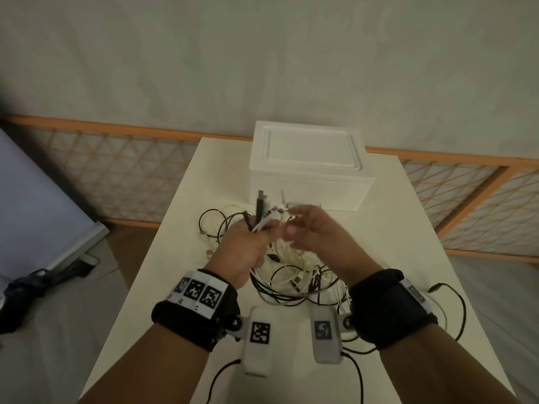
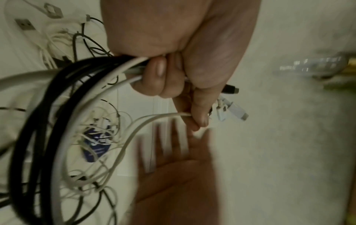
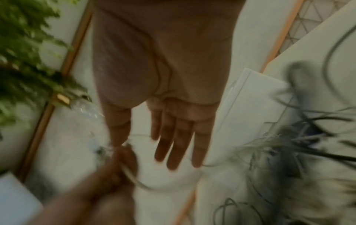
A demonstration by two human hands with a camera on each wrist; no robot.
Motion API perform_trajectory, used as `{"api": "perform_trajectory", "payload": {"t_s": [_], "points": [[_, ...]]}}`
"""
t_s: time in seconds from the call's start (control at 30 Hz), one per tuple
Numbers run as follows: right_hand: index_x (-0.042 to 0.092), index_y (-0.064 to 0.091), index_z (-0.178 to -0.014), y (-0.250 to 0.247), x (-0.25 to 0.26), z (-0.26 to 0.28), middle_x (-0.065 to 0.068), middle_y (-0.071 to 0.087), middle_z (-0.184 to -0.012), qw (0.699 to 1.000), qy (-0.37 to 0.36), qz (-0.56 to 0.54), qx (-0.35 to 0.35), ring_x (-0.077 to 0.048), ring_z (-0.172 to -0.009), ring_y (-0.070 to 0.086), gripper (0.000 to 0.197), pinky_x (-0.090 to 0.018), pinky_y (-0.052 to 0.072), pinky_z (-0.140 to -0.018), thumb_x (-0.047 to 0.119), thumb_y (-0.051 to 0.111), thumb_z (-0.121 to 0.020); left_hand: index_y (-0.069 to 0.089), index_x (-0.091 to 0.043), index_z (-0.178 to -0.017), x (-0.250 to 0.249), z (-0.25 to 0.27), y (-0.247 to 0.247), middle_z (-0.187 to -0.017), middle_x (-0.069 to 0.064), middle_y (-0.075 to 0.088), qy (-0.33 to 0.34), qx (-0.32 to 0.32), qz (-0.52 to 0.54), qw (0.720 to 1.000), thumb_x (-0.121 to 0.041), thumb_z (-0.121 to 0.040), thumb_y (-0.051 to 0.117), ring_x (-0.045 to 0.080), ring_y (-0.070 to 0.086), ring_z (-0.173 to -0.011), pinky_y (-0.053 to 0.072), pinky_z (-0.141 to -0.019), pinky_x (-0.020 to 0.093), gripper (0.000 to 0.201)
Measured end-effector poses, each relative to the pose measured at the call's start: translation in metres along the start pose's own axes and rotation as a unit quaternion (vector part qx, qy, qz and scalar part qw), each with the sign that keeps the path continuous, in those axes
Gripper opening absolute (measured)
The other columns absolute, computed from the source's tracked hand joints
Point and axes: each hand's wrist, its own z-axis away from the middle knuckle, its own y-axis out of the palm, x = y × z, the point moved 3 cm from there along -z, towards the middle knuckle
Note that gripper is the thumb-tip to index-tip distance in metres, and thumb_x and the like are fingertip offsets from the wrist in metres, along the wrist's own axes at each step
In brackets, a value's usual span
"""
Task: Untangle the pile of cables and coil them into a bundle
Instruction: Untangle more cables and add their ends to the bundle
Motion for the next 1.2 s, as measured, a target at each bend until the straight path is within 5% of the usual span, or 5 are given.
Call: {"api": "perform_trajectory", "payload": {"t_s": [0.13,0.4,0.67,0.9,1.2], "points": [[0.014,0.064,-0.090,0.008,-0.050,0.007,0.001,0.063,-0.084,0.881,0.015,0.458,0.120,-0.013,-0.082,0.057,0.021,-0.024,0.042,-0.072,0.033,0.056,-0.091,0.063,-0.013,-0.079,-0.024,-0.010,-0.020,-0.073,0.000,0.070,0.023,-0.059,0.072,0.995,-0.012,-0.085,0.066,0.003,0.025,-0.032,0.020,-0.034,0.016,0.007],[0.013,0.072,-0.083,-0.033,-0.070,0.011,0.002,0.059,-0.074,0.893,0.002,0.447,-0.052,-0.013,-0.075,0.054,0.020,-0.021,0.035,-0.065,0.030,0.062,-0.089,0.062,-0.016,-0.080,-0.017,-0.022,-0.051,-0.079,-0.004,0.073,0.015,-0.125,0.162,0.979,-0.018,-0.089,0.063,0.003,0.023,-0.030,0.020,-0.034,0.013,0.009],[0.007,0.062,-0.085,-0.037,0.020,0.005,-0.002,0.063,-0.055,0.988,0.007,0.015,-0.157,-0.016,-0.046,0.059,0.021,-0.027,0.053,-0.047,0.022,0.053,-0.096,0.062,-0.009,-0.099,0.000,-0.012,-0.003,-0.100,0.008,0.074,-0.020,0.022,0.126,0.992,-0.035,-0.073,0.065,0.002,0.021,-0.031,0.018,-0.034,0.014,0.037],[0.004,0.061,-0.086,-0.020,0.019,-0.001,-0.007,0.068,-0.073,0.987,0.008,-0.049,-0.153,-0.019,-0.054,0.066,0.016,-0.028,0.054,-0.049,0.019,0.060,-0.091,0.063,-0.010,-0.085,0.001,-0.014,0.007,-0.087,0.008,0.073,-0.047,-0.001,0.183,0.982,-0.025,-0.086,0.061,0.003,0.020,-0.030,0.017,-0.035,0.013,0.015],[0.007,0.056,-0.081,-0.008,0.011,-0.001,-0.008,0.063,-0.072,0.956,-0.021,-0.250,-0.149,-0.025,-0.075,0.070,0.013,-0.027,0.056,-0.064,0.014,0.066,-0.081,0.046,-0.013,-0.064,0.017,-0.008,0.004,-0.067,0.003,0.060,-0.044,-0.031,0.290,0.956,-0.051,-0.088,0.047,0.004,0.024,-0.030,0.022,-0.033,0.015,0.045]]}}
